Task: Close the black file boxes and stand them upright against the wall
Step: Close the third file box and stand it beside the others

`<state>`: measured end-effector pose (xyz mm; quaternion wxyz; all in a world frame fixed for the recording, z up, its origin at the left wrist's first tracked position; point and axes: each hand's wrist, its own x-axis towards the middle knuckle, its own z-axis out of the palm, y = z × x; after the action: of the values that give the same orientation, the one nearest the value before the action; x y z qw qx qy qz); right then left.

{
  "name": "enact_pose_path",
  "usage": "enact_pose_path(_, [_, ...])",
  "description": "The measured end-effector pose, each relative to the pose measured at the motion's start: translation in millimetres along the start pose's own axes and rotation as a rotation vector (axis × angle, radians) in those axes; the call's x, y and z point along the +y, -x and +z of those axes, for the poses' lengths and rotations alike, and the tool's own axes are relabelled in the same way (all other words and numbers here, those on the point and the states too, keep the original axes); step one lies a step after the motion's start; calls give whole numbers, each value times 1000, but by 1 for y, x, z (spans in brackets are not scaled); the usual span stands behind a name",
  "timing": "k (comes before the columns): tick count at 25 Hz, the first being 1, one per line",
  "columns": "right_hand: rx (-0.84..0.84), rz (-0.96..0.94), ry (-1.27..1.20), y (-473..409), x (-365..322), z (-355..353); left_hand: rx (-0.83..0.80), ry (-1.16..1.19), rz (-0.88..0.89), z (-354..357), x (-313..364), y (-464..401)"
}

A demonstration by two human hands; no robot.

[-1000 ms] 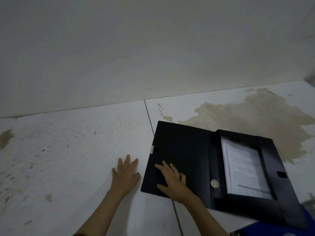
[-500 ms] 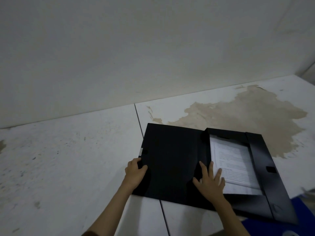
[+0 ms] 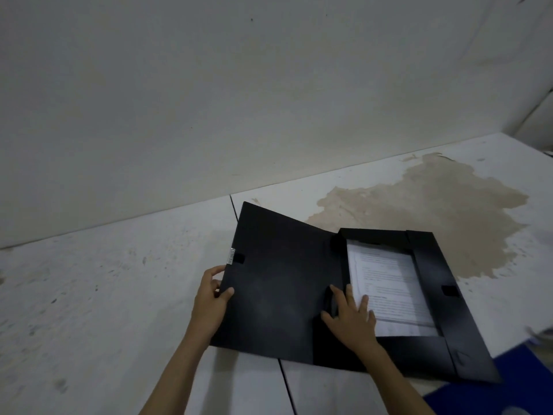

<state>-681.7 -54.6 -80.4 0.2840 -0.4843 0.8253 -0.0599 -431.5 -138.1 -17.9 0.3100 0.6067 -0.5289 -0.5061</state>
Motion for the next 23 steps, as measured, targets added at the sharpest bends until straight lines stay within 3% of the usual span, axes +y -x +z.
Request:
enact_pose_path(5, [-205,-214,25,-2,-63,11,130,27,31,-75,14,24])
enact_pose_path(9, [-488,-390,-325,8,-118,17,157,17,3,-142,35,53])
enact_pose_path(12, [-531,-459,-561,21,-147,9,95,1,81,-158,61,71])
enact_pose_path(16, [-508,-476,-793,28,-161,-27,-95,-49,186,-116,77,73])
enact_pose_path(19, [-381,-428,-1032,22,-143,-61,-207,-146,207,-62,62,56])
enact_pose_path(23, [-113,-188,-1001,15,-82,-78,-432,-534,195,4,20,34])
